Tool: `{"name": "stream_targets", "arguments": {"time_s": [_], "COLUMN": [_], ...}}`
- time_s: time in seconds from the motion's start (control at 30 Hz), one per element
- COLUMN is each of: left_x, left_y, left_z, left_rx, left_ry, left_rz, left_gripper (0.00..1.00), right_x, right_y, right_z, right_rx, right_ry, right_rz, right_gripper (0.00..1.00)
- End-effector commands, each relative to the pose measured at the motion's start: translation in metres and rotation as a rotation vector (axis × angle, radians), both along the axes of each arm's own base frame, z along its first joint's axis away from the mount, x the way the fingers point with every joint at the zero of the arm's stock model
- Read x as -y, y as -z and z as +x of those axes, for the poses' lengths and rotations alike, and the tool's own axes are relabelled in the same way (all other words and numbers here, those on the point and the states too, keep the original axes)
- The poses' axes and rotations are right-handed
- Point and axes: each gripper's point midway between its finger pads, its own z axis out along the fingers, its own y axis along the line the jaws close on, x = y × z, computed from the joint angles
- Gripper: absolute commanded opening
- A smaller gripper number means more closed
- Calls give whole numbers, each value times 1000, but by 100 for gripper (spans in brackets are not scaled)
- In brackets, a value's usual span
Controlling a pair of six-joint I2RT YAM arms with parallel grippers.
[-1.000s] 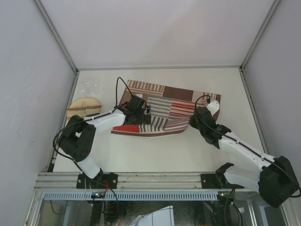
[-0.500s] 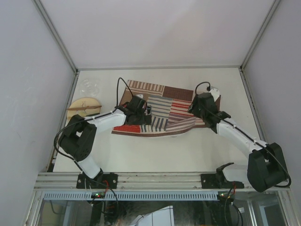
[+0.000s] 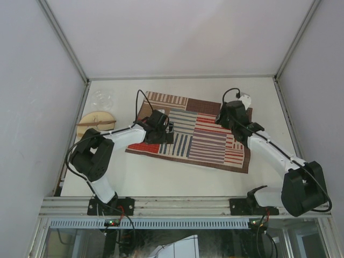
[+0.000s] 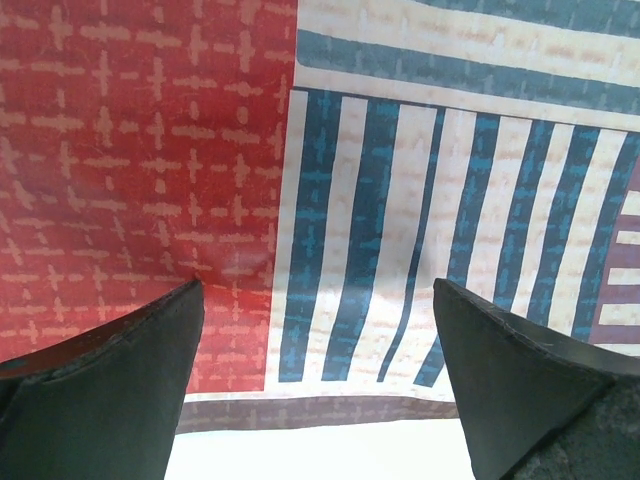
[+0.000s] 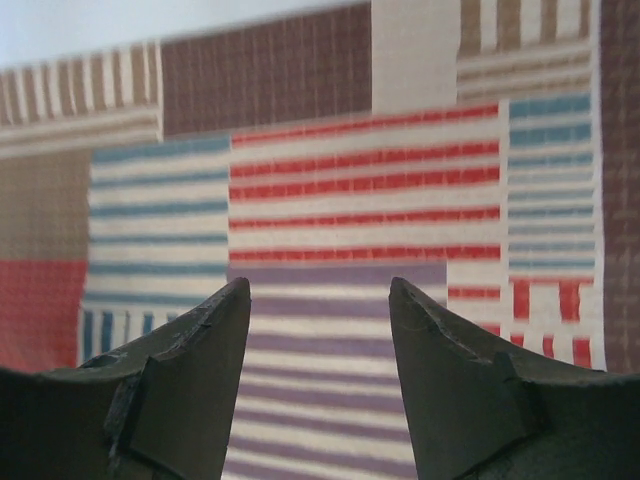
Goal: Set the dinner table for one person
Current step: Flatten out the napkin at the center of the board.
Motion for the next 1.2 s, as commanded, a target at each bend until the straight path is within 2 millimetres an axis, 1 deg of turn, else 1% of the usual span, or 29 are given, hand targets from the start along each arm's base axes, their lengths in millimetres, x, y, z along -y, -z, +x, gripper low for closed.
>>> {"name": "stream_targets", "arguments": {"time_s": [0.0, 0.13, 0.2, 0.33, 0.43, 0.53, 0.6, 0.67, 0.77, 0.9, 1.03, 1.17], "left_x": [19, 22, 24, 22, 22, 18, 17, 19, 25, 19, 18, 26], "left_y": [-12, -3, -3, -8, -17, -26, -21, -10, 7, 22, 27, 34], "left_z": [14, 11, 8, 2, 1, 3, 1, -5, -22, -49, -76, -114], "left_rx": [29, 5, 0, 1, 22, 57, 38, -2, -66, -123, -181, -241], "left_ry": [36, 36, 34, 25, 28, 29, 31, 34, 31, 20, 3, 31], "left_rz": [-41, -55, -70, -93, -102, -61, -48, -57, -114, -134, -161, -176], "left_gripper": [100, 100, 100, 100, 100, 100, 100, 99, 95, 92, 90, 89], "right_x": [-19, -38, -48, -68, -81, -88, -88, -86, -82, -78, -77, -77], "right_y": [10, 37, 46, 50, 51, 59, 66, 73, 74, 66, 55, 49], "right_z": [-29, -46, -49, -52, -61, -74, -82, -88, -94, -95, -93, -92], "right_rx": [-11, -73, -90, -102, -102, -93, -86, -94, -100, -76, -45, -30], "right_ry": [-44, -86, -103, -135, -156, -164, -160, -151, -141, -130, -126, -124], "right_rz": [21, 34, 38, 92, 115, 139, 165, 182, 177, 171, 191, 203], "right_gripper": [58, 57, 57, 57, 56, 56, 56, 55, 55, 55, 55, 55]}}
